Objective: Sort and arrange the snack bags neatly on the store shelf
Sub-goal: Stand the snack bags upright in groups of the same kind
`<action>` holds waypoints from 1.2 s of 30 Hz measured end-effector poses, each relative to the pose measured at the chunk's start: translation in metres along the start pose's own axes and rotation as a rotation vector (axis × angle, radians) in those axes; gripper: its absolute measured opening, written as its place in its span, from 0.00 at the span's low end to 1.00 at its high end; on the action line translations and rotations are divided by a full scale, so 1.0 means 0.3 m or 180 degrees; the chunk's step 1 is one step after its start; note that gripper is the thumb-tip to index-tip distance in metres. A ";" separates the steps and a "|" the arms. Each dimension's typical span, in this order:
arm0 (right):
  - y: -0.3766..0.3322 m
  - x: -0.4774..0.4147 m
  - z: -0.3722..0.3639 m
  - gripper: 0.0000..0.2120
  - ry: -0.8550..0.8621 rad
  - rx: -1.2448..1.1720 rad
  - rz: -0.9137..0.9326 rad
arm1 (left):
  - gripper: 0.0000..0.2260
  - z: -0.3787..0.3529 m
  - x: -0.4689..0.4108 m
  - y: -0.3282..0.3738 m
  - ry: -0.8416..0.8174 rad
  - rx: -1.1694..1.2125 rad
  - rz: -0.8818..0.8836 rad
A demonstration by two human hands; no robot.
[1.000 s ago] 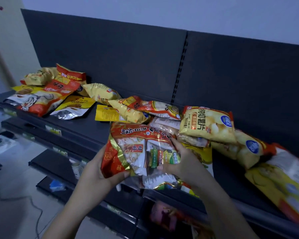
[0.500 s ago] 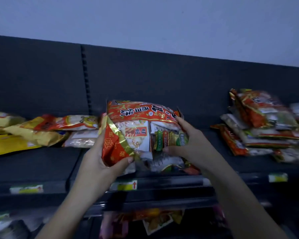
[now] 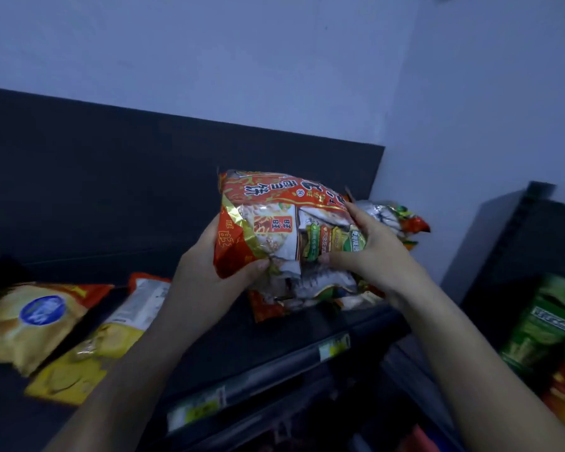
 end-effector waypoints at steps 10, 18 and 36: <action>0.144 -0.347 0.256 0.43 0.0463 0.0081 0.0071 | 0.24 -0.304 -0.418 -0.061 -0.0221 -0.0355 -0.0261; 0.217 -0.641 0.530 0.40 0.0942 0.0443 -0.0172 | 0.37 -0.613 -0.784 -0.094 -0.0559 -0.0217 -0.0288; 0.700 -0.991 0.737 0.52 0.0529 0.1557 -0.1307 | 0.30 -1.204 -1.085 -0.296 -0.1542 -0.1085 -0.0352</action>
Point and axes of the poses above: each hand's wrist, its own x-axis away from the middle knuckle, its own z-axis out of the back of the hand, y = z × x, the point moved 8 cm from there along -x, towards the middle knuckle, and after that the axes turned 1 degree about x, right-handed, at the moved point
